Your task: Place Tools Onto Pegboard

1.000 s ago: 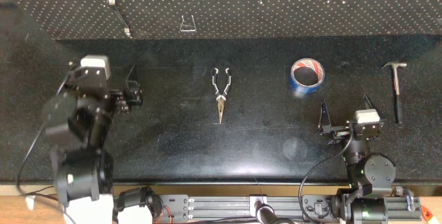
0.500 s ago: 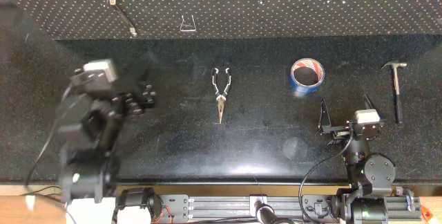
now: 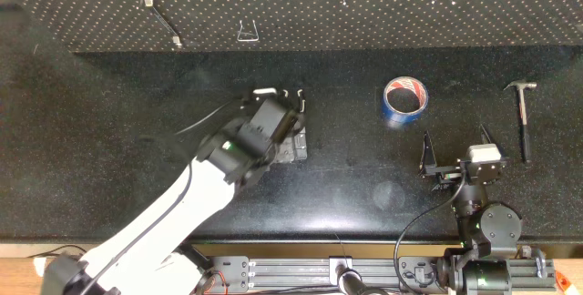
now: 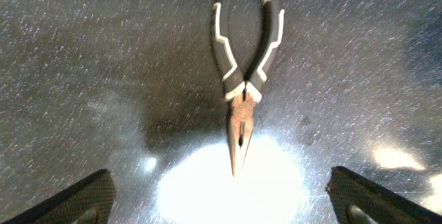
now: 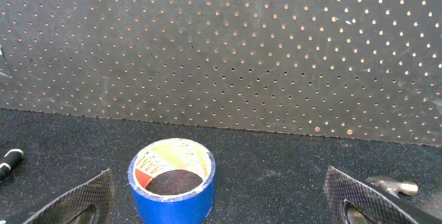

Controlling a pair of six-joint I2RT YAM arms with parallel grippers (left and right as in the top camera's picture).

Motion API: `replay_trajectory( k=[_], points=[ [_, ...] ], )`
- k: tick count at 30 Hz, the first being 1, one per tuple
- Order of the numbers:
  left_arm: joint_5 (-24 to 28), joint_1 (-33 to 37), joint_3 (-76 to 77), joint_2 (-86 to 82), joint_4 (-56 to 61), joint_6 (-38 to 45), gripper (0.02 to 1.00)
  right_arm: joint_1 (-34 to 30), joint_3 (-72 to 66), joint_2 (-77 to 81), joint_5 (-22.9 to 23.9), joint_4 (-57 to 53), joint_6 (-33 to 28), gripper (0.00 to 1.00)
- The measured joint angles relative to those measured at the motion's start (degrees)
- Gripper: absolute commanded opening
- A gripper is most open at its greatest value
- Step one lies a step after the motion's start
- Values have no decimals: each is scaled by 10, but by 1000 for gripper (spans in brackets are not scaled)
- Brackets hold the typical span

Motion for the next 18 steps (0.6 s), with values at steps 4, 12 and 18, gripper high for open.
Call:
replay_trajectory(
  k=[4,12,18],
  points=[
    [2,0,73,104,-7,37,996,0,0,0,0,0,0,980],
    [-5,31,114,207,34,105,996,0,0,0,0,0,0,980],
    [-2,51,115,240,79,118,996,0,0,0,0,0,0,980]
  ],
)
